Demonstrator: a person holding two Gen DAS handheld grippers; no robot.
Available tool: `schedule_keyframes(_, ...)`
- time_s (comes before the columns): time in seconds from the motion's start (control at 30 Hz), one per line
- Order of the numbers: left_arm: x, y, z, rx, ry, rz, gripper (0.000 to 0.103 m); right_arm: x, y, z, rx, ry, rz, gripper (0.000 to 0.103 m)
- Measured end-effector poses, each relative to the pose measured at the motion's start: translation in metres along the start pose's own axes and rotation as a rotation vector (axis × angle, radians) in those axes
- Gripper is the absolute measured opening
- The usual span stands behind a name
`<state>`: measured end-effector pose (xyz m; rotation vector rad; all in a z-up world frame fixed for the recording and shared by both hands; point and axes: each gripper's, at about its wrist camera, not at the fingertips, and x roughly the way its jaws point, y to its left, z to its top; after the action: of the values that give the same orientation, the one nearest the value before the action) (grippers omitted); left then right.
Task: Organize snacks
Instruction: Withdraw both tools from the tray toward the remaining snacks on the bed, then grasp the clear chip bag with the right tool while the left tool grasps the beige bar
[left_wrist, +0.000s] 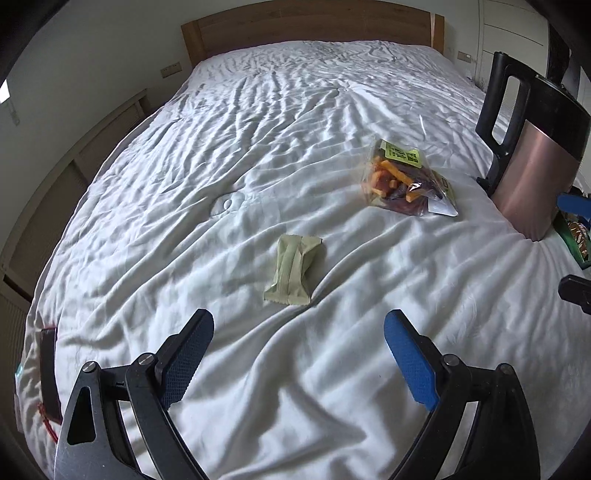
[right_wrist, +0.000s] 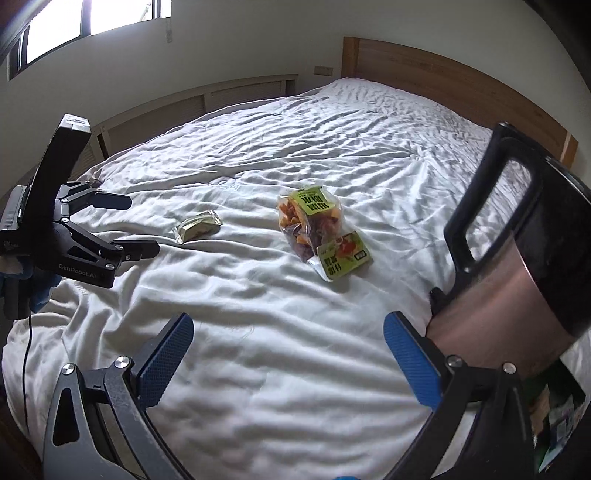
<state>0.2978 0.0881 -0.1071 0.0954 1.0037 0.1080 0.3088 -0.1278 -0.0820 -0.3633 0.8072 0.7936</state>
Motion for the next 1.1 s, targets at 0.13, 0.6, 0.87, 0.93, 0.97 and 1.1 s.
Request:
schedule_keyframes(0.13, 0.026, 0.006, 0.013, 0.006, 0.026, -0.03, 0.091, 0.038, -0.016, 0.026, -0.029, 0.007, 0.03, 0.103)
schedule_keyframes(0.6, 0.087, 0.015, 0.029, 0.051, 0.055, -0.084, 0.088, 0.135, -0.043, 0.063, -0.044, 0.038, 0.079, 0.103)
schedule_keyframes(0.87, 0.101, 0.015, 0.031, 0.075, 0.053, -0.102, 0.081, 0.165, -0.044, 0.057, -0.065, 0.085, 0.08, 0.103)
schedule_keyframes(0.93, 0.103, 0.016, 0.033, 0.07, 0.051, -0.11, 0.078, 0.165, -0.048, 0.055, -0.055, 0.082, 0.081, 0.103)
schedule_keyframes(0.97, 0.104, 0.016, 0.033, 0.066, 0.051, -0.113, 0.077, 0.166, -0.049, 0.055, -0.051, 0.079, 0.084, 0.103)
schedule_keyframes(1.1, 0.106, 0.02, 0.034, 0.053, 0.051, -0.125, 0.068, 0.166, -0.049, 0.055, -0.051, 0.073, 0.087, 0.103)
